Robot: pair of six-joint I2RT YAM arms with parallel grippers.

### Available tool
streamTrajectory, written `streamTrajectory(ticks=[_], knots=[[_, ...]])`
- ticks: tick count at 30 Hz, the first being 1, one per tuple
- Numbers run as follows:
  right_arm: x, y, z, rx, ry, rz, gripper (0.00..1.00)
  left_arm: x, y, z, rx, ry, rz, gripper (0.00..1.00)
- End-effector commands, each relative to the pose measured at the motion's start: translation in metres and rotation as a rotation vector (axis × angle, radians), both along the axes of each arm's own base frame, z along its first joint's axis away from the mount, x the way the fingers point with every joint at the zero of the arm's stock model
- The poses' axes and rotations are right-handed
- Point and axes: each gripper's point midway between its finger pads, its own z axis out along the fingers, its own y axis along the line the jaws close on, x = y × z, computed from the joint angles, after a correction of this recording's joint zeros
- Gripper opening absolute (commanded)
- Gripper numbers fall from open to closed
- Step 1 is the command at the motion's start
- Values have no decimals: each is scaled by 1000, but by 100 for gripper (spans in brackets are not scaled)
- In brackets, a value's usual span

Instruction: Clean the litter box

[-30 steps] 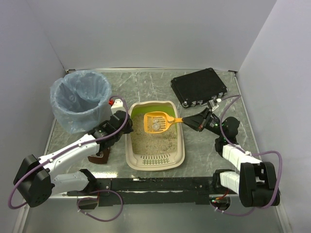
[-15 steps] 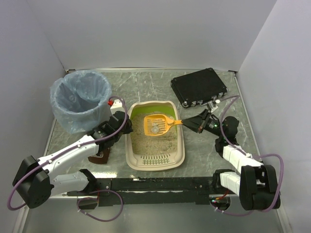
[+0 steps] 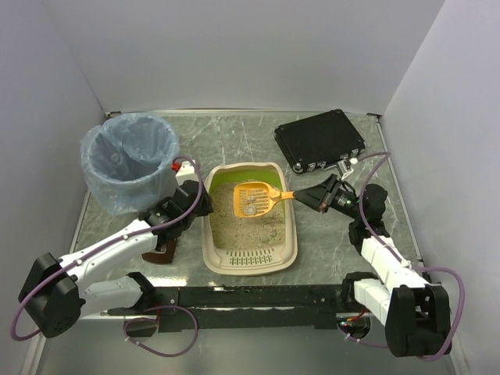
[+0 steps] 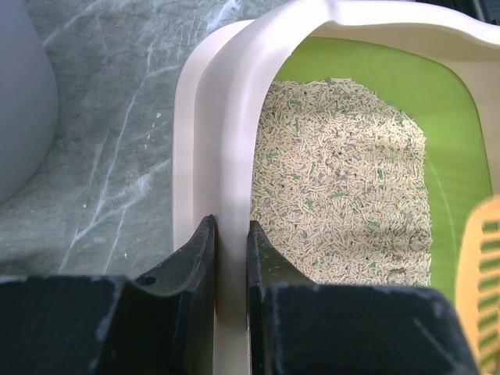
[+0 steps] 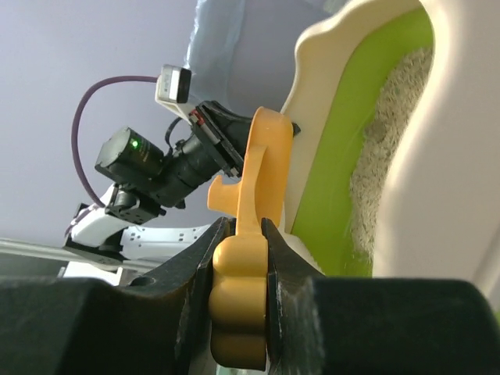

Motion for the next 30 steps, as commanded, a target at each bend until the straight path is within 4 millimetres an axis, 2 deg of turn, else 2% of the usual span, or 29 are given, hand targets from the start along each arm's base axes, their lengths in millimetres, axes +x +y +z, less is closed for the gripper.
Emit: streamTrajectory(ticks=[1, 3, 4, 5, 7, 8, 12, 16, 18, 19, 21, 22, 25, 28, 30], knots=[[-1, -3, 1, -17, -34, -9, 0, 13, -33, 66, -261, -141, -34, 1], [-9, -2, 7, -13, -54, 4, 0, 11, -33, 62, -270, -132, -30, 1], [-3, -13, 7, -21, -62, -50, 0, 10, -33, 59, -274, -127, -32, 1], [-1, -16, 1, -35, -21, -84, 0, 10, -35, 58, -287, -135, -39, 1], [7, -19, -4, -98, -52, -163, 0, 10, -37, 57, -285, -139, -49, 1], [7, -18, 0, -92, -88, -159, 0, 12, -38, 59, -282, -141, -52, 1], [-2, -12, -3, -7, -36, -75, 0, 17, -48, 57, -271, -123, -75, 1], [0, -10, -10, -38, -24, -84, 0, 18, -53, 58, -284, -125, -90, 1], [-4, -11, -11, -38, -15, -82, 0, 19, -49, 59, -272, -124, -70, 6], [-2, -14, -7, -67, -56, -105, 0, 19, -48, 59, -266, -124, -67, 20], [0, -18, -15, -111, -15, -130, 0, 18, -42, 61, -255, -129, -51, 35], [0, -18, -7, -113, -41, -132, 0, 18, -40, 62, -253, -135, -48, 60], [-1, -17, 6, -72, -53, -133, 0, 14, -34, 70, -271, -155, -34, 86], [1, -18, 17, -45, -56, -155, 0, 9, -25, 71, -267, -156, -15, 99], [3, -19, 32, -40, -84, -162, 0, 6, -22, 76, -271, -165, -11, 99]])
